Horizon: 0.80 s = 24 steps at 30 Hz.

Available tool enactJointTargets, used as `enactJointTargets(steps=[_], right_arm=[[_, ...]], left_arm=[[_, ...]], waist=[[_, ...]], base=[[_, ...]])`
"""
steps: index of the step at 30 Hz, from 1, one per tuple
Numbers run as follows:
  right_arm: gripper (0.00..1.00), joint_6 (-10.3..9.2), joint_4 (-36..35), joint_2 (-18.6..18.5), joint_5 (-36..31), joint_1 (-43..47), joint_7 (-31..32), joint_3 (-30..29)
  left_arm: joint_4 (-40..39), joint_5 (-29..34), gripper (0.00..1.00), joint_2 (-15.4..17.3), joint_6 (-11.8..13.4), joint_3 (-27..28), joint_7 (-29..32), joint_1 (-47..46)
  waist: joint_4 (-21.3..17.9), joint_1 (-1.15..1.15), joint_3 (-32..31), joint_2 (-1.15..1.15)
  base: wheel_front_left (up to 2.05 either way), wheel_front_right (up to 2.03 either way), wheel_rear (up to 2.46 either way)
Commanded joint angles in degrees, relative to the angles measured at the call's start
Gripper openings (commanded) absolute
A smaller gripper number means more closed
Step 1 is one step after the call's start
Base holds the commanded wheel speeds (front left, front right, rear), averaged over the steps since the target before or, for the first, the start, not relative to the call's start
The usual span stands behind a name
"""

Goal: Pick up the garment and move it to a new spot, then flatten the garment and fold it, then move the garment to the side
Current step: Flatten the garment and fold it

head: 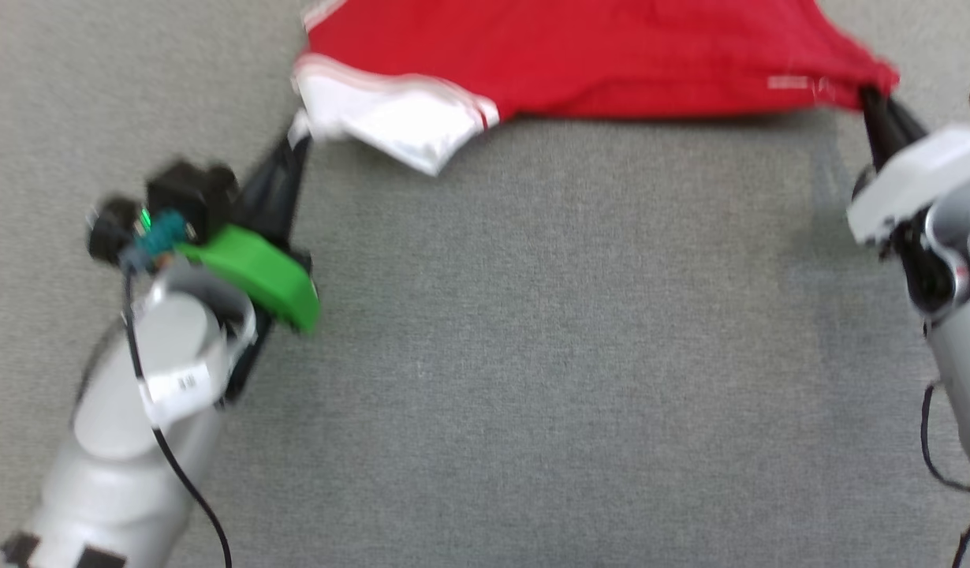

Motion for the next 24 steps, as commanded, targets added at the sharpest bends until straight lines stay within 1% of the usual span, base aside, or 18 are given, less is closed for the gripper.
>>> enactJointTargets(steps=[1,6,12,20,24], right_arm=[[0.0,-0.05,-0.74,-0.57,1.37,2.69,0.25,-0.16],[0.0,-0.05,-1.72,-1.11,4.94,10.66,2.78,-0.72],[0.0,-0.05,-3.8,-1.53,8.98,18.78,6.83,-1.51],[0.0,-0.05,-9.15,-1.72,13.26,27.89,11.54,-3.8],[0.0,-0.05,-11.92,-2.24,14.04,32.91,13.38,-6.36]], left_arm=[[-0.96,-1.1,0.0,0.19,0.07,-0.5,0.43,3.04],[-4.84,-3.46,0.0,1.27,0.26,-1.4,3.13,11.13],[-9.32,-4.35,0.0,2.71,1.06,-3.27,5.49,19.05],[-12.63,-4.37,0.0,4.33,1.59,-5.71,6.91,26.11],[-14.5,-4.4,0.0,5.35,1.65,-6.83,7.36,29.25]], waist=[[2.26,0.01,-7.01,0.0],[3.14,0.01,-10.3,0.0],[3.92,0.01,-13.65,0.0],[4.14,0.01,-17.53,0.0],[4.06,0.01,-19.39,0.0]], base=[[0.0,0.0,0.0],[0.0,0.0,0.0],[0.0,0.0,0.0],[0.0,0.0,0.0],[0.0,0.0,0.0]])
